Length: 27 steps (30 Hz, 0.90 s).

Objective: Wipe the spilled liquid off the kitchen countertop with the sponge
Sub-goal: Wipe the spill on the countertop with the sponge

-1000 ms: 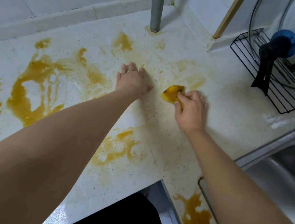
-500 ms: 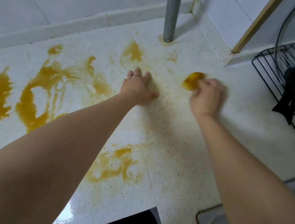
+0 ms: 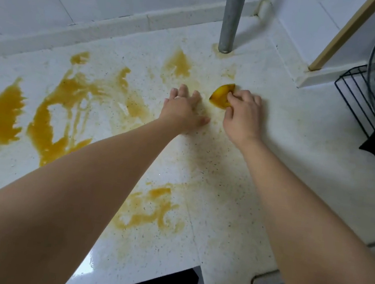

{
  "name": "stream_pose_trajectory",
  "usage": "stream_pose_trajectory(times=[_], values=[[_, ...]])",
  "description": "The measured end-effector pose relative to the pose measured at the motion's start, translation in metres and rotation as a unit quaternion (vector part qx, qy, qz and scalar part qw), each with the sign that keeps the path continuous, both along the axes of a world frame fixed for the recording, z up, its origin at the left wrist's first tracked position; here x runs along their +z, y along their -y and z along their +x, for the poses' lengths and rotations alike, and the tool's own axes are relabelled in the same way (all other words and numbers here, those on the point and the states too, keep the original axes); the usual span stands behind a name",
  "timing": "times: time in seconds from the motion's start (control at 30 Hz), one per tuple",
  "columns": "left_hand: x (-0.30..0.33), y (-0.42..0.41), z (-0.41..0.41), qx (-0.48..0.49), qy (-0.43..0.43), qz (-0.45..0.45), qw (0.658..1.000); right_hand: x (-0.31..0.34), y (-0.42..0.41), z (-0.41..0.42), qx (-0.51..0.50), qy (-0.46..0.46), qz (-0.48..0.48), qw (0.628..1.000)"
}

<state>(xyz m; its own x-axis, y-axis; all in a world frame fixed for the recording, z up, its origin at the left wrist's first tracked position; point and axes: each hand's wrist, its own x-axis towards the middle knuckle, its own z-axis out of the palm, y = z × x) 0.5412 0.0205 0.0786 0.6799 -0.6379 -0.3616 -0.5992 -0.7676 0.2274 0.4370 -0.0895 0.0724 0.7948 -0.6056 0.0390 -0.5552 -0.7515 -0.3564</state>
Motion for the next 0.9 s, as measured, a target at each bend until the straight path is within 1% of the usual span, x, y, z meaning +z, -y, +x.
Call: stream_pose_trajectory(times=[0.03, 0.1, 0.13, 0.17, 0.27, 0.33, 0.37, 0.4, 0.47, 0.5, 0.53, 0.63, 0.67, 0.7, 0.73, 0.77, 0.8, 0.83, 0.87, 0.9], values=[[0.0, -0.002, 0.001, -0.002, -0.004, 0.004, 1.0, 0.0, -0.005, 0.003, 0.003, 0.008, -0.002, 1.0], [0.0, -0.011, 0.003, 0.005, 0.0, 0.0, 1.0, 0.0, -0.007, 0.005, -0.044, 0.02, 0.008, 0.999], [0.0, -0.017, 0.005, 0.018, 0.01, -0.005, 1.0, 0.001, -0.012, 0.006, -0.049, 0.026, 0.015, 0.998], [0.0, -0.025, 0.008, 0.036, 0.021, -0.007, 0.999, 0.002, -0.024, 0.007, -0.031, 0.026, 0.024, 0.999], [-0.002, -0.049, 0.019, 0.083, 0.03, 0.004, 0.996, 0.002, -0.078, 0.008, 0.097, 0.068, 0.063, 0.991], [-0.002, -0.059, 0.024, 0.079, 0.014, 0.004, 0.997, 0.002, -0.088, 0.003, 0.13, 0.086, 0.063, 0.986], [-0.001, -0.062, 0.026, 0.07, 0.002, 0.001, 0.998, 0.003, -0.079, -0.001, 0.122, 0.067, 0.049, 0.989], [0.0, -0.064, 0.026, 0.063, -0.011, -0.002, 0.998, 0.003, -0.065, -0.004, 0.089, 0.04, 0.03, 0.995], [0.003, -0.063, 0.026, 0.062, -0.021, 0.0, 0.998, 0.004, -0.033, -0.013, -0.054, 0.013, 0.012, 0.998], [0.004, -0.063, 0.026, 0.064, -0.017, 0.002, 0.998, 0.005, -0.03, -0.016, -0.104, 0.005, 0.016, 0.994], [0.004, -0.062, 0.026, 0.064, -0.011, 0.004, 0.998, 0.006, -0.04, -0.016, -0.103, 0.005, 0.024, 0.994], [0.0, -0.061, 0.027, 0.063, -0.005, 0.002, 0.998, 0.008, -0.091, -0.01, 0.07, 0.028, 0.072, 0.994], [0.0, -0.061, 0.027, 0.063, -0.006, 0.001, 0.998, 0.008, -0.098, -0.011, 0.107, 0.03, 0.075, 0.991], [-0.001, -0.062, 0.028, 0.063, -0.007, -0.001, 0.998, 0.01, -0.092, -0.011, 0.111, 0.028, 0.061, 0.992], [-0.001, -0.062, 0.029, 0.06, -0.01, -0.003, 0.998, 0.01, -0.08, -0.012, 0.072, 0.02, 0.04, 0.996], [-0.001, -0.063, 0.031, 0.059, -0.013, -0.007, 0.998, 0.01, -0.066, -0.013, 0.004, 0.015, 0.021, 1.0], [-0.001, -0.063, 0.031, 0.059, -0.013, -0.008, 0.998, 0.011, -0.055, -0.015, -0.073, 0.008, 0.009, 0.997], [-0.002, -0.063, 0.031, 0.06, -0.009, -0.008, 0.998, 0.01, -0.051, -0.016, -0.117, 0.004, 0.006, 0.993], [-0.003, -0.062, 0.031, 0.062, -0.005, -0.008, 0.998, 0.011, -0.057, -0.014, -0.107, 0.002, 0.007, 0.994], [-0.003, -0.061, 0.031, 0.065, -0.004, -0.009, 0.998, 0.01, -0.068, -0.011, -0.055, 0.005, 0.008, 0.998]])
